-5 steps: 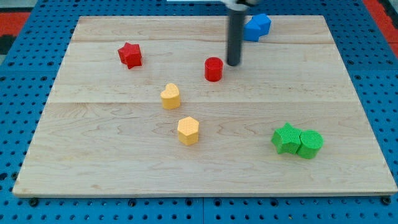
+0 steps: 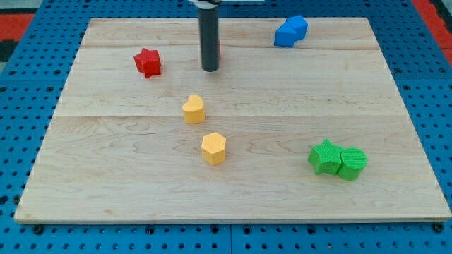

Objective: Move the red circle parallel left to the triangle

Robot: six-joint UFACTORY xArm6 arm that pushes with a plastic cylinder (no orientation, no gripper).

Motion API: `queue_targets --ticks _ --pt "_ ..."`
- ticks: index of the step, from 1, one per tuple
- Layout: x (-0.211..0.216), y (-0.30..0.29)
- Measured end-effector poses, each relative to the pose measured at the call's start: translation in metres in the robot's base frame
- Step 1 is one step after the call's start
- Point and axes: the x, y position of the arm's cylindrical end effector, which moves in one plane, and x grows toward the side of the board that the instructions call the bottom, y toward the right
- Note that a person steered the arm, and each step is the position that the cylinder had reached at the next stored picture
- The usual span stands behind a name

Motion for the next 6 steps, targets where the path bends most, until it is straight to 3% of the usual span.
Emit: queue_targets --ticks 2,4,5,6 --pt "-0.061 0.01" --pt "-0.028 0.027" --pt "-0.057 0.039" --pt "-0.055 0.041"
